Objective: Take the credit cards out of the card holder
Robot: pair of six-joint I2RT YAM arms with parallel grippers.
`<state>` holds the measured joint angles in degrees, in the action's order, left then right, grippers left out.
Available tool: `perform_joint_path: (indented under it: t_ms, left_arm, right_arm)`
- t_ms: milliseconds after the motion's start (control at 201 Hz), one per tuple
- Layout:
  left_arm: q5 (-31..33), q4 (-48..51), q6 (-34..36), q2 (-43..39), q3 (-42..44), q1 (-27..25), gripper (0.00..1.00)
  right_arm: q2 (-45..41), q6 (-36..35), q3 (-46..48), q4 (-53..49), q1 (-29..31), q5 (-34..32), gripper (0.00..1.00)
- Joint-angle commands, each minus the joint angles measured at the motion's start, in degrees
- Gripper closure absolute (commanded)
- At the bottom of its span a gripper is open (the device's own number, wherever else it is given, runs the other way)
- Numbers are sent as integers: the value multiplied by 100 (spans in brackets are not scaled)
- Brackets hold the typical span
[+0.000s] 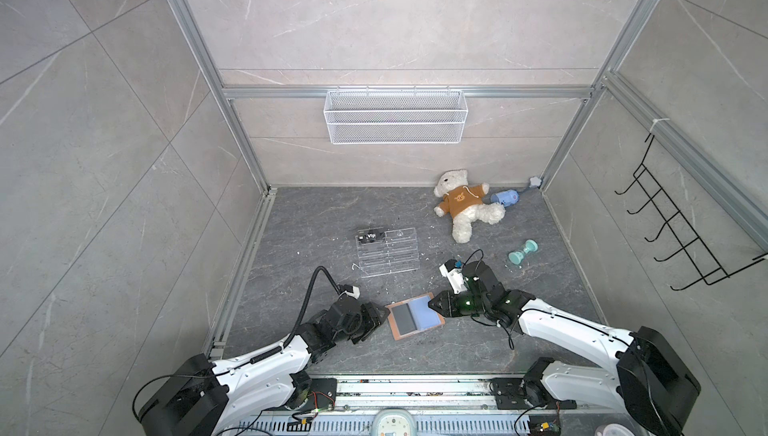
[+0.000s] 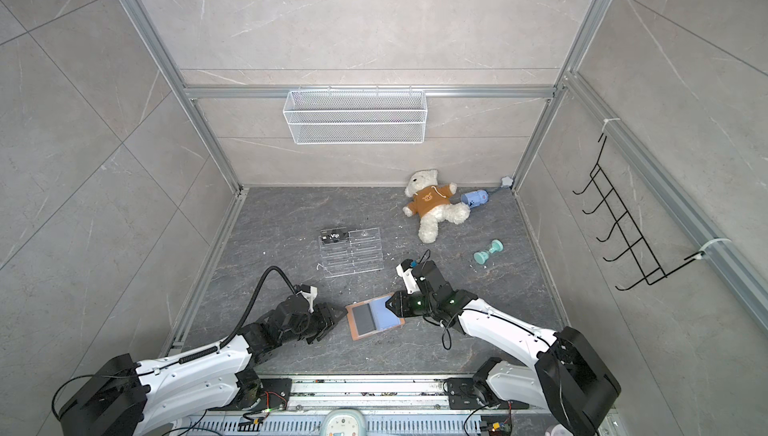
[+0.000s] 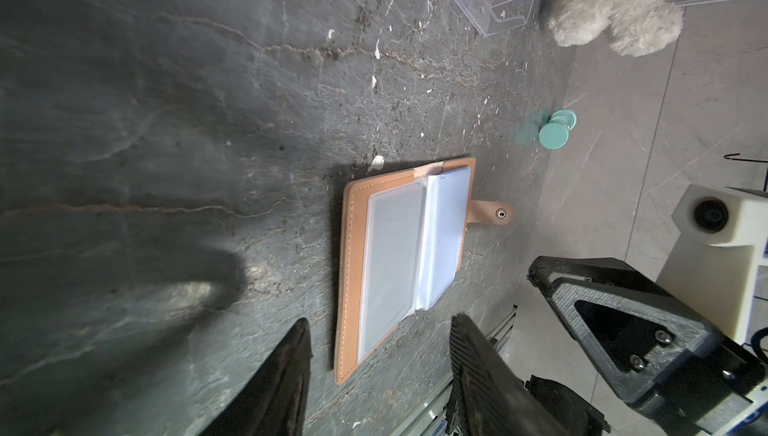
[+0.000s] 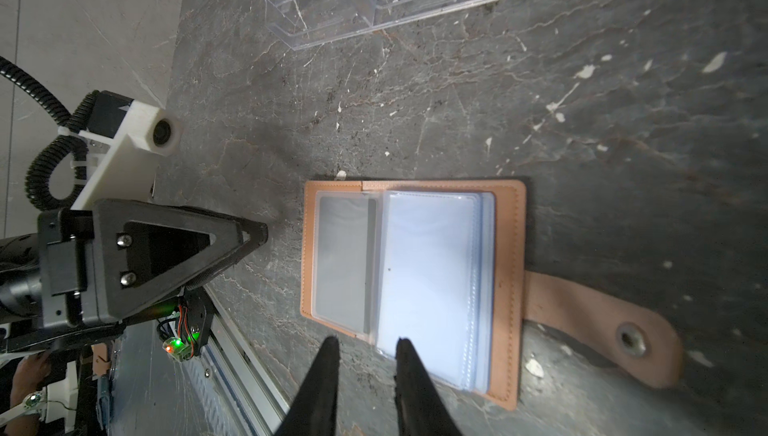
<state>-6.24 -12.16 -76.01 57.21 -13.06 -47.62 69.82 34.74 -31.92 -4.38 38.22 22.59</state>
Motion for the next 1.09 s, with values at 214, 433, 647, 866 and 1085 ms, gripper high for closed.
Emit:
perform_joint_path:
  t_ms: [214, 433, 647, 866, 1085]
  left_arm:
    - [-162, -694, -49, 521, 40, -100, 53]
    - [-162, -1010, -91, 913, 26, -203, 56]
    - [-167, -1254, -108, 1212, 83, -269, 58]
    - [-187, -1586, -73, 1514, 57, -334, 60]
    - [-236, -1932, 69, 1807, 24, -388, 62]
  right_arm:
    - [339, 270, 254, 452, -7, 209, 82]
    - [424, 323, 370, 589, 0, 220, 83]
    - [529, 421, 537, 820, 10, 228, 84]
    - [711, 515, 638, 1080, 73, 222, 85]
    - [770, 542, 670, 1086, 231, 38, 86]
